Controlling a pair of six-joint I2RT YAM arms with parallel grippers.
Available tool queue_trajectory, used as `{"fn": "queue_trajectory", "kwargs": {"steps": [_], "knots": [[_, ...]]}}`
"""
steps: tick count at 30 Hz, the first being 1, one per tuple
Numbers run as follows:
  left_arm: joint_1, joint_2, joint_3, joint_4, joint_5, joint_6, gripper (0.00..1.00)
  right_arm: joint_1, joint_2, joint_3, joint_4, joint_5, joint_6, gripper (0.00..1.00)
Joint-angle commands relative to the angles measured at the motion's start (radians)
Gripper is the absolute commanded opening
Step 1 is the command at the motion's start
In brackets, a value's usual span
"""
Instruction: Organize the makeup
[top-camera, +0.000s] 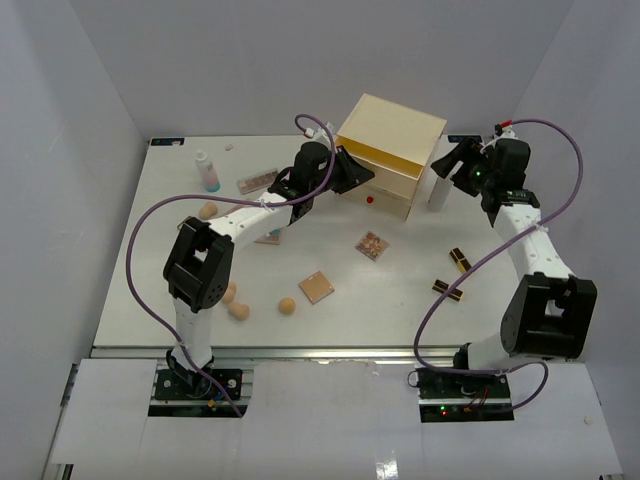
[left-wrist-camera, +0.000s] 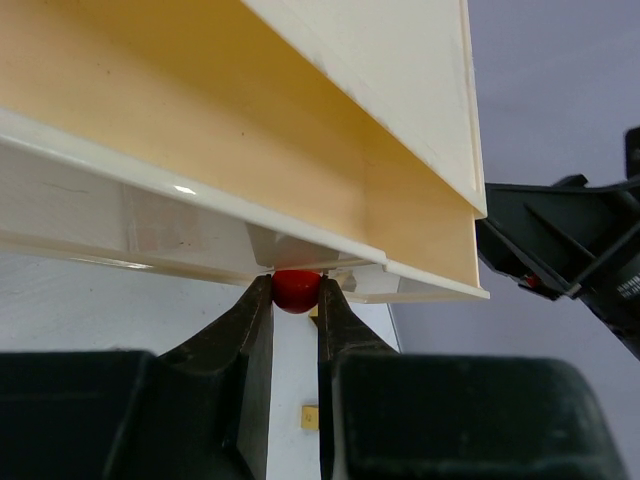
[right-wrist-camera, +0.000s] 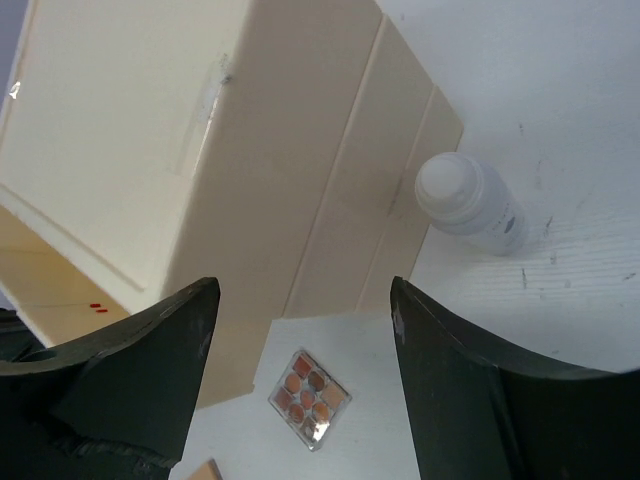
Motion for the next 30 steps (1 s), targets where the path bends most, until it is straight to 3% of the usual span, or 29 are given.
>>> {"fn": "queue_trajectory", "kwargs": {"steps": [1, 7, 13, 18, 25, 30], "knots": [[-0.006, -0.043, 0.002, -0.018, 0.061, 0.024, 0.00, 0.003, -0.142, -0.039, 0.182, 0.057, -0.038, 0.80], [-0.006, -0.039, 0.007, -0.016, 0.069, 0.015, 0.00, 0.003, -0.023, -0.013, 0.203, -0.129, 0.081, 0.85], [-0.006, -0.051, -0.008, -0.013, 0.070, 0.020, 0.00, 0.003, 0.121, 0.042, 0.214, -0.202, 0.161, 0.78], [-0.006, -0.044, -0.008, -0.007, 0.082, 0.017, 0.00, 0.003, 0.168, 0.060, 0.240, -0.216, 0.198, 0.63], [-0.006, -0.048, -0.008, -0.006, 0.102, 0.018, 0.00, 0.003, 0.236, 0.073, 0.233, -0.225, 0.272, 0.20], [-0.006, -0.101, -0.068, -0.014, 0.121, 0.027, 0.00, -0.002, 0.271, 0.083, 0.228, -0.202, 0.285, 0.09]]}}
